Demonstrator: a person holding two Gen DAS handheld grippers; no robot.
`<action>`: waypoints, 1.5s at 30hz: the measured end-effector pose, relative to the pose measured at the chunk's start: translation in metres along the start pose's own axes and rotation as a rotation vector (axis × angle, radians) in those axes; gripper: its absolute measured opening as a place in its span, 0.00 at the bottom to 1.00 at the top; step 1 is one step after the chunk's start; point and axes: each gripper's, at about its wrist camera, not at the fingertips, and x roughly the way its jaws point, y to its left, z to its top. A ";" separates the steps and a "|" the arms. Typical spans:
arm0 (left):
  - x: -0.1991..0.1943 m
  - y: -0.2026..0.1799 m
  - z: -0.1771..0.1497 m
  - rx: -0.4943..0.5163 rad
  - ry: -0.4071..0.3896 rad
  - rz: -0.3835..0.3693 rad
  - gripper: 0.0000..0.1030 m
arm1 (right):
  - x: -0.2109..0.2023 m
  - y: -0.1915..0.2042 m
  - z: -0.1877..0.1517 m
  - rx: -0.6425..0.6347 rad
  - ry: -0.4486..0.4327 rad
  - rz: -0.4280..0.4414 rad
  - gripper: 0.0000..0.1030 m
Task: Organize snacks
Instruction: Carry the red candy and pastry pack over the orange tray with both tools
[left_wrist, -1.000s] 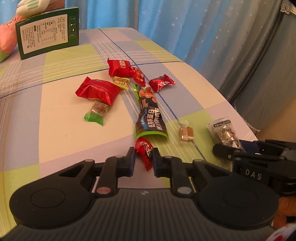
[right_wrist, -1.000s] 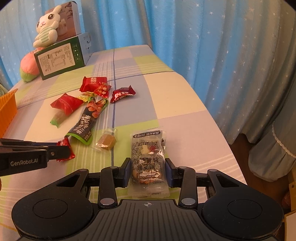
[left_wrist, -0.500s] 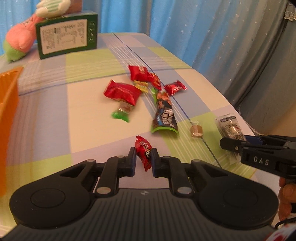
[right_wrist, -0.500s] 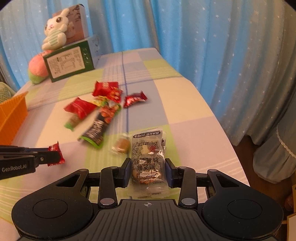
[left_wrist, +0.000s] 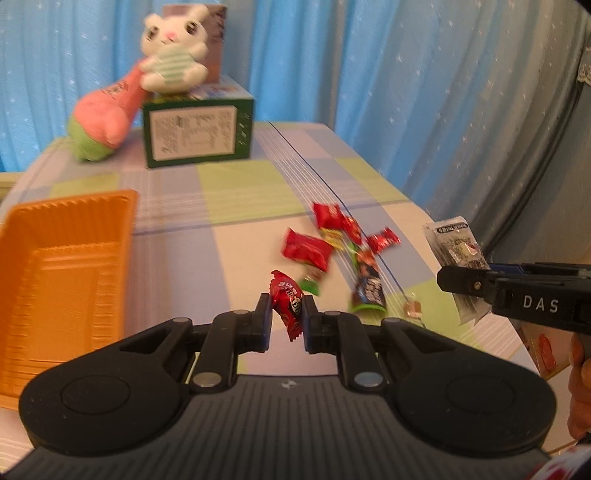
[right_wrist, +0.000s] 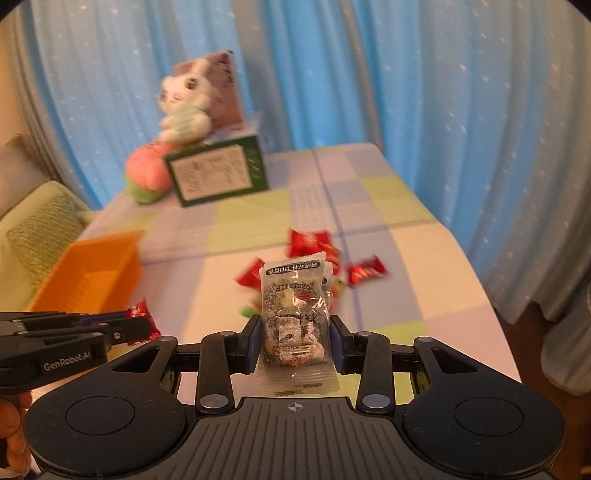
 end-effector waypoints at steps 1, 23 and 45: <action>-0.007 0.006 0.002 -0.002 -0.007 0.005 0.14 | -0.002 0.007 0.003 -0.004 -0.003 0.010 0.37; -0.092 0.155 -0.011 -0.064 -0.002 0.186 0.14 | 0.035 0.185 0.001 -0.134 0.059 0.222 0.37; -0.067 0.223 -0.017 -0.099 0.045 0.205 0.14 | 0.110 0.245 0.003 -0.133 0.155 0.276 0.37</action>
